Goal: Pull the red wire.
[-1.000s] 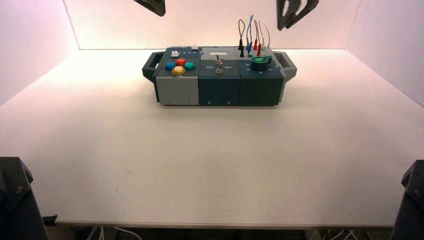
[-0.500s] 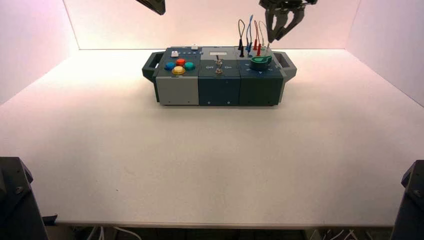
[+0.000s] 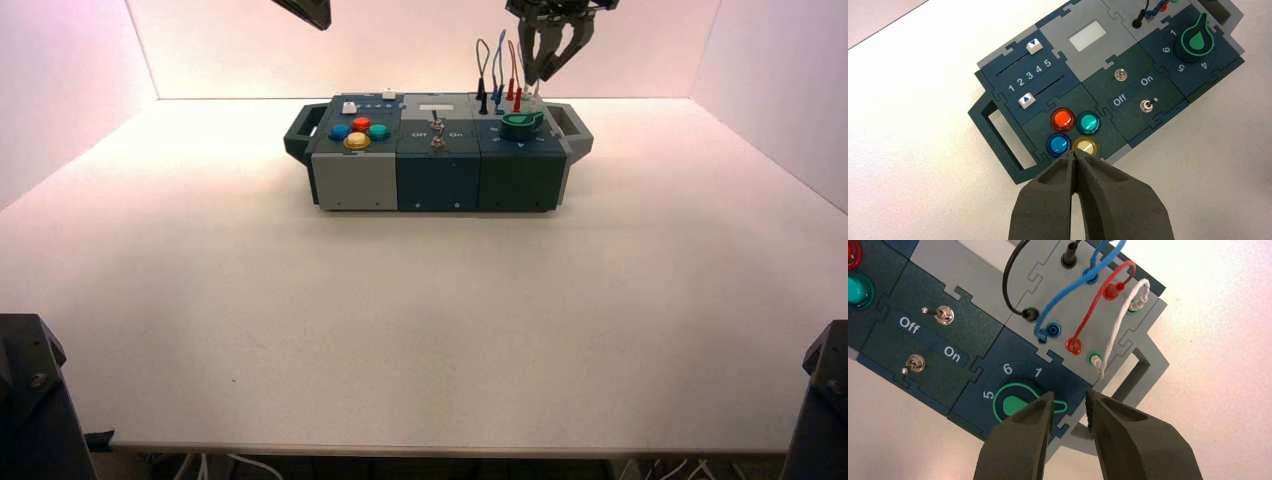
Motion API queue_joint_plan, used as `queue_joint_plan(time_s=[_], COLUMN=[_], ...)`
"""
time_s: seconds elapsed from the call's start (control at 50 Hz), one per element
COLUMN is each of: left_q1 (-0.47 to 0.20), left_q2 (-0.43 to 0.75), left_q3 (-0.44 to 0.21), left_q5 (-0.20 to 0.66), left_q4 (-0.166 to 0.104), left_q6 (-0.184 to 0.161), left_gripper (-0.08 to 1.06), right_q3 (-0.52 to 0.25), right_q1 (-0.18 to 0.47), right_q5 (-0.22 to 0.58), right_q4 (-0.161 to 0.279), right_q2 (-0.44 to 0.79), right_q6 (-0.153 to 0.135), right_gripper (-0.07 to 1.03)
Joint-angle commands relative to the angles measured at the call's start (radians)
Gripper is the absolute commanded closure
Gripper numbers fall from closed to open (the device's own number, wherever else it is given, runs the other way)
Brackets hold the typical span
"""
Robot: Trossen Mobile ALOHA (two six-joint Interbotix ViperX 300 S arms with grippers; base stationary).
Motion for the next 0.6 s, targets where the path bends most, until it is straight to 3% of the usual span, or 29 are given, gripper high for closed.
queue_joint_plan(time_s=[0.02,0.6], left_q1=[0.0,0.0], left_q2=[-0.006,-0.011], left_q3=[-0.026,-0.028], left_q5=[-0.003,0.003], left_q4=[0.003,0.005], left_q6=[0.005,0.005], left_gripper=[1.01,1.01], right_q3=[-0.057,-0.179], right_q1=[0.008,0.008], right_q5=[0.011,0.057], right_q4=[0.003,-0.002], right_q2=[-0.008,0.1], right_q6=[-0.008,-0.008], right_gripper=[0.6,0.6])
